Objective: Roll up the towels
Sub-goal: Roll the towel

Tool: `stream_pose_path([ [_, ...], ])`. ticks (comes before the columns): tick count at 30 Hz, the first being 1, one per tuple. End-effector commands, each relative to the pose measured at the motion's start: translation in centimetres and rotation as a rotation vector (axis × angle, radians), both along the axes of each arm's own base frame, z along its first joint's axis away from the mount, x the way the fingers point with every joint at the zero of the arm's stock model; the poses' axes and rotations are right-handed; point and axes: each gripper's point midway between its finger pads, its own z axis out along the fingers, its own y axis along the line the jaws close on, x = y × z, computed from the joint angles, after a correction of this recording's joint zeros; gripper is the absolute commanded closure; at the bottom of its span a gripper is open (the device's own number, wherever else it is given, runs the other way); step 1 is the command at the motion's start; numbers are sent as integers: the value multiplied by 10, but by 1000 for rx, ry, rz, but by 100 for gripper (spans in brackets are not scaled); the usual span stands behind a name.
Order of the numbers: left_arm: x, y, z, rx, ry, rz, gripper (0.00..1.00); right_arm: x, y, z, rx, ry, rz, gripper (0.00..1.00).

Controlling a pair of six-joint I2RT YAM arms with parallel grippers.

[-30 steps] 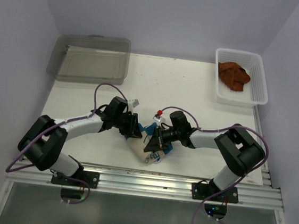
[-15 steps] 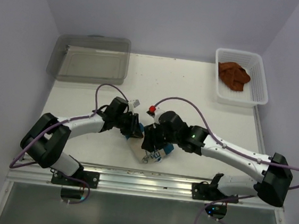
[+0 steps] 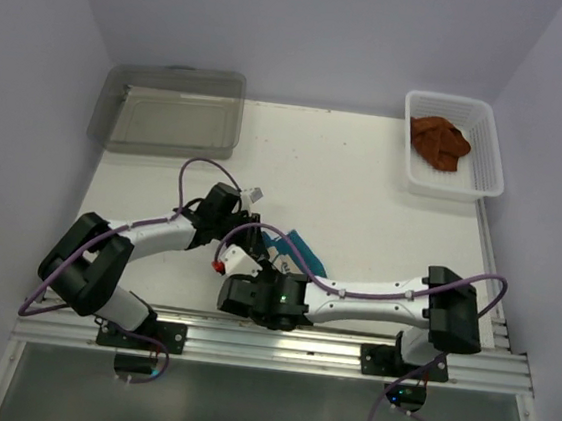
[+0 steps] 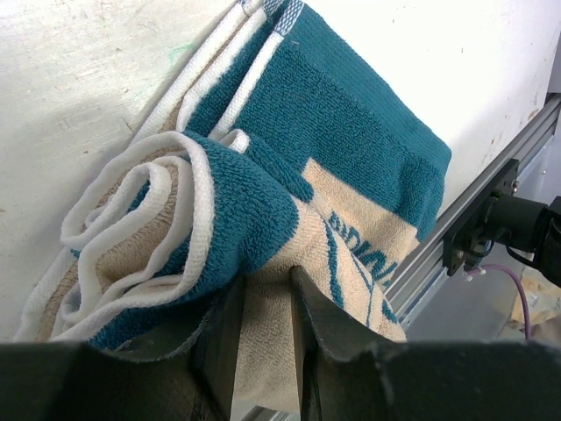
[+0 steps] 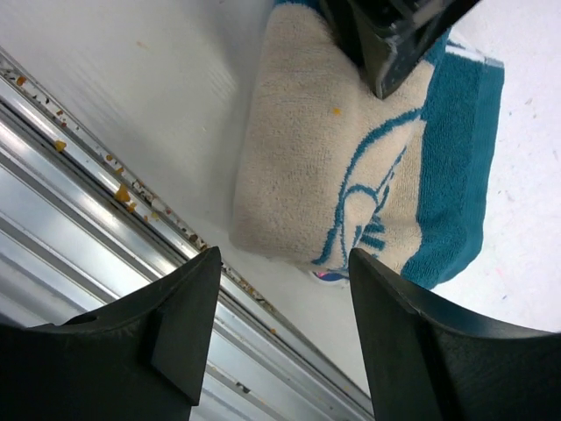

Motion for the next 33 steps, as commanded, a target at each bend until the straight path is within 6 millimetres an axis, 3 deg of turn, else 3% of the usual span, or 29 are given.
stream_pose_path([
  [1,-13,12,-22,74,50,6,67,8,9,21,-30,-133,4,36],
  [5,-14,13,-20,73,48,5,67,6,16,9,-51,-135,19,30],
  [12,-13,13,-20,76,48,10,67,10,11,-28,-148,-156,19,32],
  [16,-14,13,-18,71,55,12,66,11,9,-44,-174,-161,10,46],
  [17,-15,13,-17,69,56,15,65,11,8,-48,-181,-162,7,59],
  [19,-15,12,-13,63,52,14,63,13,5,-49,-178,-162,-9,73],
  [20,-13,12,-7,54,40,20,63,13,5,-49,-166,-164,-13,85],
  [23,-11,13,14,40,9,26,59,18,5,-40,-76,-135,-36,100],
  [27,1,22,57,3,-75,56,55,18,9,-36,62,-42,9,100],
  [28,4,26,73,-14,-112,66,55,12,20,-27,136,-5,37,100],
  [33,23,64,115,12,-199,159,54,-3,45,-10,280,107,163,100],
])
